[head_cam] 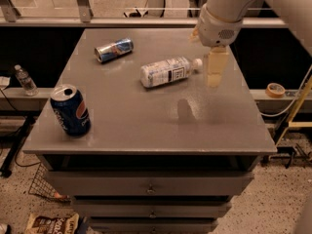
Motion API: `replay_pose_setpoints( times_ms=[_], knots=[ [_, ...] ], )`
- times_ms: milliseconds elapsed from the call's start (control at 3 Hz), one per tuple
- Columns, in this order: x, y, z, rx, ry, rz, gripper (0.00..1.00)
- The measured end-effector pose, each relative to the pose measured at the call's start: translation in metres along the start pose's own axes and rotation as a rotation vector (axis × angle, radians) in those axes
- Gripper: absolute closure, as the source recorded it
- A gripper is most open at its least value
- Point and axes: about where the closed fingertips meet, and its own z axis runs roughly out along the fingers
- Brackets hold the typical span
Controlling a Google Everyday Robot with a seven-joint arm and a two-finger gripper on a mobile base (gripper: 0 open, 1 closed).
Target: Move blue plastic bottle near pepsi can
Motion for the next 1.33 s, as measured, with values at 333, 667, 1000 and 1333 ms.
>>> replay_pose_setpoints(
  times_ms=[333, 667, 1000, 1333],
  knots=[
    [-0.011, -0.043, 0.023, -0.003, -0.003, -0.046, 0.00],
    [-0.018, -0.064, 0.041, -0.013, -0.003, -0.070, 0.00],
    [-0.020, -0.071, 0.058, -0.040, 0.002, -0.080, 0.00],
    [-0.016, -0.072, 0.072, -0.063, 0.024, -0.070, 0.19]
  ],
)
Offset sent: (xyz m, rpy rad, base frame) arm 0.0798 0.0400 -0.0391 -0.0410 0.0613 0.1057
